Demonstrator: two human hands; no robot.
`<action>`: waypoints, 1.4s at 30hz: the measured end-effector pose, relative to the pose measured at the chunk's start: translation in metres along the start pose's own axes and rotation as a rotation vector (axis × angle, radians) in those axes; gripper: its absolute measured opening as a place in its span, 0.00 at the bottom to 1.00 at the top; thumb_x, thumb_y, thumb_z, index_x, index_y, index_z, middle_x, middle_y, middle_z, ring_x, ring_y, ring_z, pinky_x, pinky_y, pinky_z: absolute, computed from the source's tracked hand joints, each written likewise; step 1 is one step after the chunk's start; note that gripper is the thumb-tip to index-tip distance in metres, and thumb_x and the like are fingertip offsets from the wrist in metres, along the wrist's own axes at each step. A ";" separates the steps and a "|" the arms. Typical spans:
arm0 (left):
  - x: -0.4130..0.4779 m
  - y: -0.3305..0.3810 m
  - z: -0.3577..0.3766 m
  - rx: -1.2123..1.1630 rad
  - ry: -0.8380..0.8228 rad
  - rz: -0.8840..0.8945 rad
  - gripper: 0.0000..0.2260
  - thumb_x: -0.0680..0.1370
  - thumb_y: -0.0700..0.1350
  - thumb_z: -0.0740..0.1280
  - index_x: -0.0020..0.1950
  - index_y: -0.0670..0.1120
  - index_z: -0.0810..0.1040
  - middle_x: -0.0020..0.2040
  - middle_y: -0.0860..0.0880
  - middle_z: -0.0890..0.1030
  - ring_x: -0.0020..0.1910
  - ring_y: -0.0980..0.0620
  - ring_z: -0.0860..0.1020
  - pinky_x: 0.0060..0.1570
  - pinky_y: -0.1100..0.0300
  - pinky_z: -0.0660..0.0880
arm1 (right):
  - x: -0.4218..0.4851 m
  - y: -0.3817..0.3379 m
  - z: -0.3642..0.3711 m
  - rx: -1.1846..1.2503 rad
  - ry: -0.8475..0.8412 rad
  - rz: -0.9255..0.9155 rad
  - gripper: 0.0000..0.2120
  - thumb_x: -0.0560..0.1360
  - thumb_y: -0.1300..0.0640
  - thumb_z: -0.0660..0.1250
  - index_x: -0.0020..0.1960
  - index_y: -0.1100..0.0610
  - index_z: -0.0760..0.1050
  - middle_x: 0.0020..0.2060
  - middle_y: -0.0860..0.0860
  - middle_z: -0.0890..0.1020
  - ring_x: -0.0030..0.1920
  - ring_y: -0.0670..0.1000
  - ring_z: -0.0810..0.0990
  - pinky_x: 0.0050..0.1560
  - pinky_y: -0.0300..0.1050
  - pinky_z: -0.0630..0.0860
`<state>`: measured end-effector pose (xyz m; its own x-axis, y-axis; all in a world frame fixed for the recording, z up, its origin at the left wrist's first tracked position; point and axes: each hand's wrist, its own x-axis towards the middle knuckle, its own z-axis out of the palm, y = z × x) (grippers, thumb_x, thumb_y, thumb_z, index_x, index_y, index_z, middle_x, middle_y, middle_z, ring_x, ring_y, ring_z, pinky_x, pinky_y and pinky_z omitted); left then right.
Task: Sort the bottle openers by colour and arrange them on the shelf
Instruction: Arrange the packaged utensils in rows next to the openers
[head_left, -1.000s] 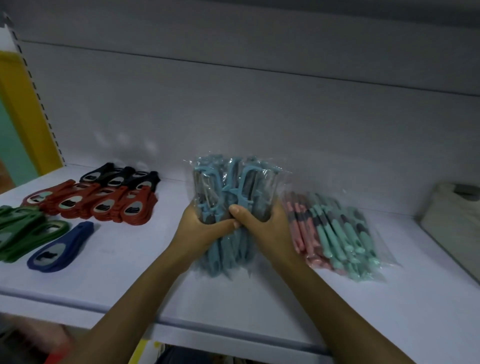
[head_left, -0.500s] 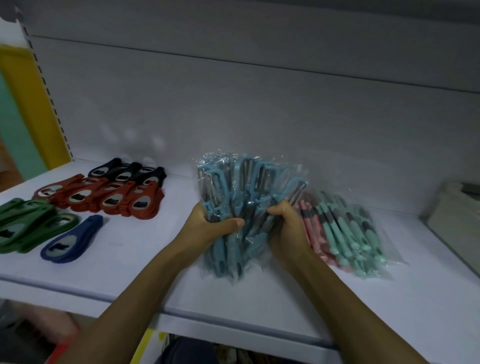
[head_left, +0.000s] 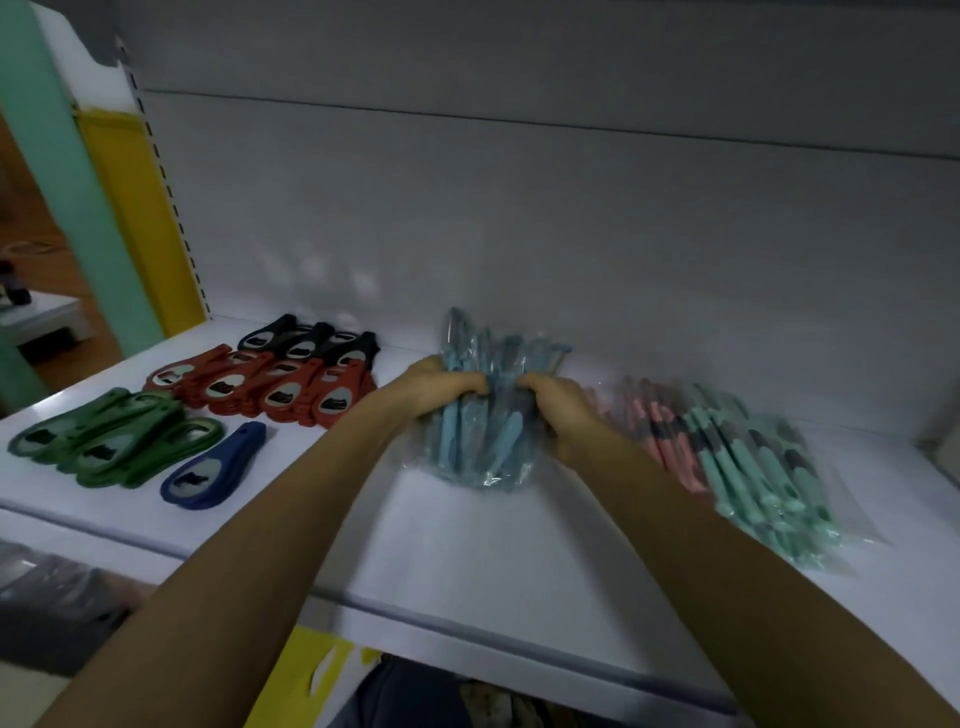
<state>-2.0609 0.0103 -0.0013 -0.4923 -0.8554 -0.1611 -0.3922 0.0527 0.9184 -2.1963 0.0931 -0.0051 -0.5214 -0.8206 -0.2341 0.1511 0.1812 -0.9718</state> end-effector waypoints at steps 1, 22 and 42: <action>0.003 -0.001 -0.003 0.128 0.001 -0.030 0.25 0.63 0.54 0.72 0.56 0.46 0.78 0.50 0.46 0.81 0.48 0.46 0.81 0.52 0.53 0.78 | 0.004 0.004 -0.002 -0.092 -0.024 -0.010 0.05 0.75 0.61 0.65 0.47 0.62 0.77 0.35 0.55 0.81 0.34 0.51 0.80 0.34 0.38 0.79; 0.008 -0.043 -0.001 0.799 0.032 0.408 0.32 0.75 0.65 0.52 0.76 0.54 0.56 0.77 0.52 0.56 0.76 0.51 0.50 0.73 0.44 0.51 | 0.030 0.042 0.008 -0.914 -0.027 -0.354 0.29 0.81 0.42 0.49 0.78 0.54 0.50 0.77 0.56 0.51 0.77 0.56 0.50 0.74 0.57 0.51; -0.009 -0.057 0.004 0.924 0.182 0.842 0.30 0.72 0.69 0.56 0.61 0.48 0.76 0.64 0.50 0.76 0.64 0.49 0.73 0.65 0.51 0.66 | 0.018 0.037 -0.012 -0.612 0.124 -0.555 0.18 0.77 0.67 0.57 0.66 0.60 0.70 0.62 0.56 0.76 0.61 0.53 0.74 0.62 0.40 0.68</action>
<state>-2.0375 0.0173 -0.0534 -0.7681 -0.4364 0.4687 -0.4417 0.8909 0.1057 -2.2100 0.0910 -0.0461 -0.4801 -0.8181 0.3165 -0.6191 0.0604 -0.7830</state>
